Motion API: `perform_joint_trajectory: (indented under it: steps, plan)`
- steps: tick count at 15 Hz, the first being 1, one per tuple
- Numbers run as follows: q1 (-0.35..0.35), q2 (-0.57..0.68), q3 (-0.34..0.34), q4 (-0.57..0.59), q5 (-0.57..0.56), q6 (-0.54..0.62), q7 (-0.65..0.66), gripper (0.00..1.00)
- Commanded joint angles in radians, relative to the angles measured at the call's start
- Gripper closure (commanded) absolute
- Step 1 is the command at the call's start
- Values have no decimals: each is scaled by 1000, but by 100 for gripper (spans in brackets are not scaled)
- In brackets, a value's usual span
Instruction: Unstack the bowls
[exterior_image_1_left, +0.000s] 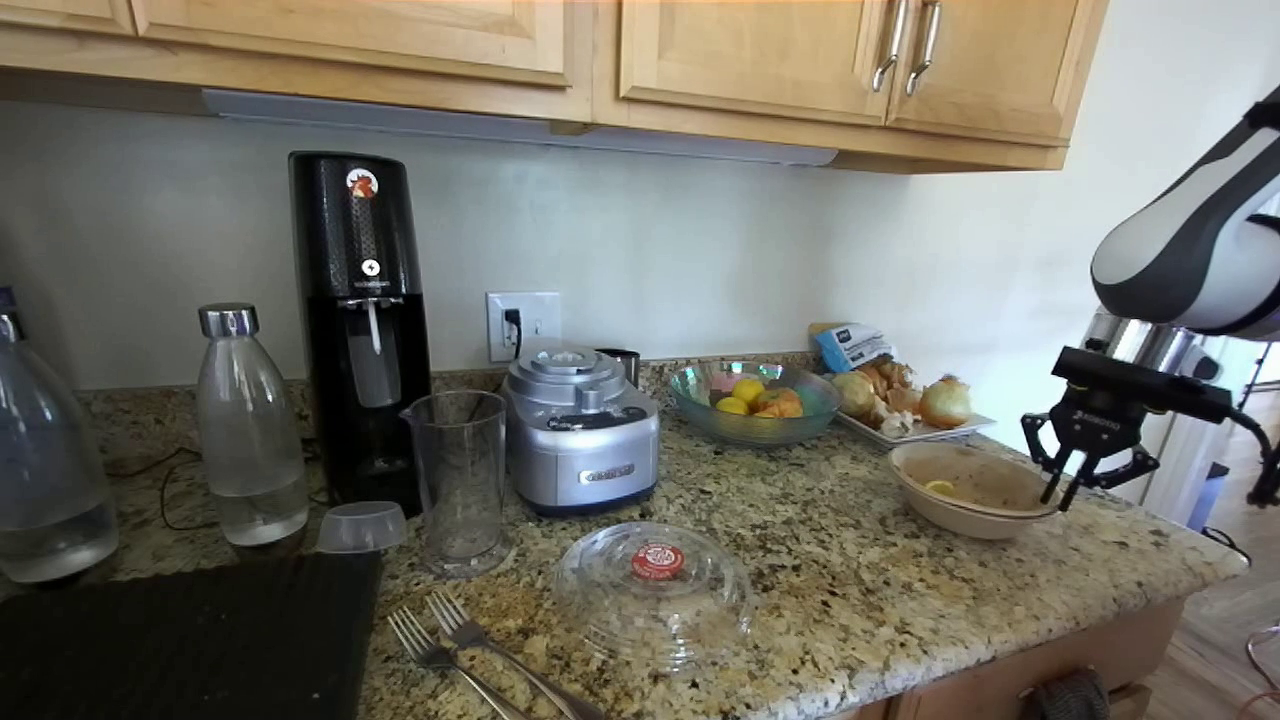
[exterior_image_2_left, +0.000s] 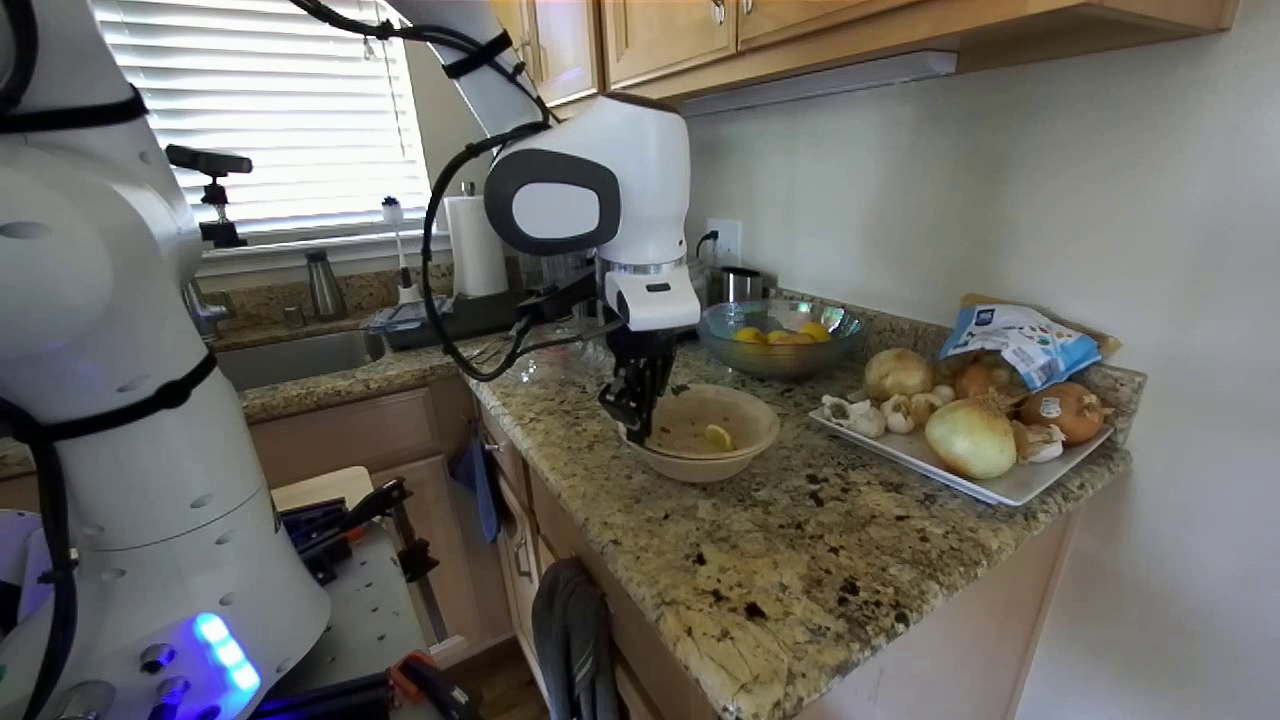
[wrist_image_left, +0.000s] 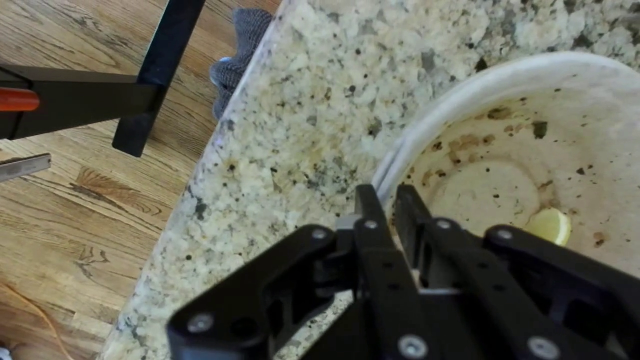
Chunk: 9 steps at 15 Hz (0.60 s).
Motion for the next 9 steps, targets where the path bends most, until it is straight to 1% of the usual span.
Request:
perform_joint_trajectory:
  steps: [1, 4, 5, 6, 7, 9]
  plan:
    - [19, -65, -13, -26, 19, 6, -27, 54]
    - [17, -113, -12, -38, -4, -5, -26, 35]
    - [14, -129, -15, -36, -11, -38, -30, 29]
    - [14, -148, -20, -32, 0, -84, -45, 22]
    - [15, -164, -22, -31, 12, -116, -47, 16]
    - [16, -180, -17, -35, 25, -123, -20, 3]
